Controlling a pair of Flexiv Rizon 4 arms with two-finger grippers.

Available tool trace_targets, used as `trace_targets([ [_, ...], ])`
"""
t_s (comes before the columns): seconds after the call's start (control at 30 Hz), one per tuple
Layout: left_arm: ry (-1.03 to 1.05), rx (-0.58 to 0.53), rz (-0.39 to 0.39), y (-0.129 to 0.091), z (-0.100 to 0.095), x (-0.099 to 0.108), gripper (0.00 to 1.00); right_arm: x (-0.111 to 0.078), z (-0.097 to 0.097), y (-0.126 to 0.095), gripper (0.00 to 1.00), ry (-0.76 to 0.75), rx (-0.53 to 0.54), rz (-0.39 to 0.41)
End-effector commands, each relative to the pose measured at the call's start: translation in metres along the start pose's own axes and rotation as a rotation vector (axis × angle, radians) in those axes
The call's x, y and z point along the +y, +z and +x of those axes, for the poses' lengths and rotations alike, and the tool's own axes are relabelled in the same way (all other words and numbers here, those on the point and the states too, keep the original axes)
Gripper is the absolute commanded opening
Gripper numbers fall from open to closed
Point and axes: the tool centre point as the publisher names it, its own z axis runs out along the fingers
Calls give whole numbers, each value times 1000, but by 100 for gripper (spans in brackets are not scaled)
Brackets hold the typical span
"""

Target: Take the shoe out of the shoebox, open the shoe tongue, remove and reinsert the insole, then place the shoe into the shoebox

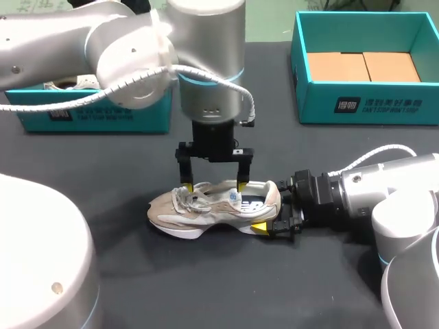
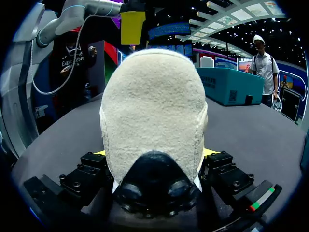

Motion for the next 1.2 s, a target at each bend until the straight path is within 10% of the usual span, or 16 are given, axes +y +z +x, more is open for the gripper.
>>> trace_targets([
  [0.03, -4, -60, -1, 8, 18, -6, 100, -2, -1, 7, 0, 1, 0, 4],
  [0.6, -25, -191, -9, 35, 30, -21, 100, -2, -1, 7, 0, 1, 0, 4],
  [0.87, -38, -227, -29, 50, 30, -27, 69, -2, -1, 7, 0, 1, 0, 4],
  [1.2, -41, -282, -37, 60, 38, -35, 58, -2, -1, 7, 0, 1, 0, 4],
])
